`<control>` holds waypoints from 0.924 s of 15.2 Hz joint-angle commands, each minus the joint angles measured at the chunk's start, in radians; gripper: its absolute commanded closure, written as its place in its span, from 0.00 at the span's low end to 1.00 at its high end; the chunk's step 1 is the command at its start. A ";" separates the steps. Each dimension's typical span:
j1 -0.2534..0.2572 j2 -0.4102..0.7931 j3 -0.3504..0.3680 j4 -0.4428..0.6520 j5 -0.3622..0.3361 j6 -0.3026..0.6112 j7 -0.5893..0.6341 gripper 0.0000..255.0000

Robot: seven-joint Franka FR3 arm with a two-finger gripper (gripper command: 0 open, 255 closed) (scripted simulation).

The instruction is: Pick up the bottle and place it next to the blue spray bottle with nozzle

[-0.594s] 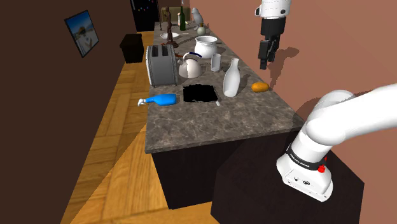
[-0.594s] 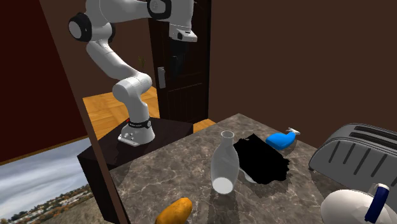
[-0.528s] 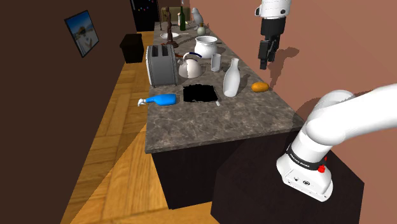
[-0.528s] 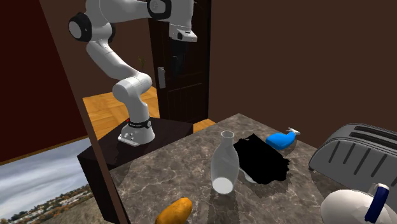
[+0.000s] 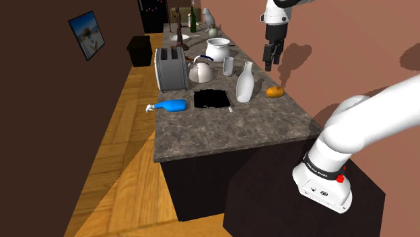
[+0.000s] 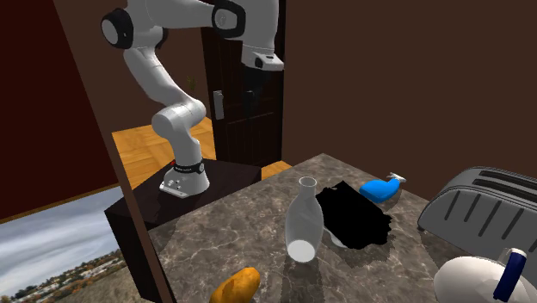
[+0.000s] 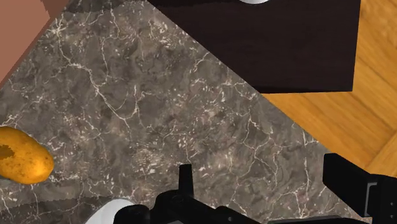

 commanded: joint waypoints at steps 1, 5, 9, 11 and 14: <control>-0.003 0.078 -0.023 0.043 -0.007 0.040 -0.025 0.00; -0.010 0.219 -0.070 0.123 -0.013 0.109 -0.079 0.00; -0.017 0.366 -0.112 0.222 -0.001 0.162 -0.137 0.00; -0.023 0.441 -0.131 0.280 0.011 0.182 -0.167 0.00; -0.035 0.557 -0.154 0.376 0.037 0.203 -0.213 0.00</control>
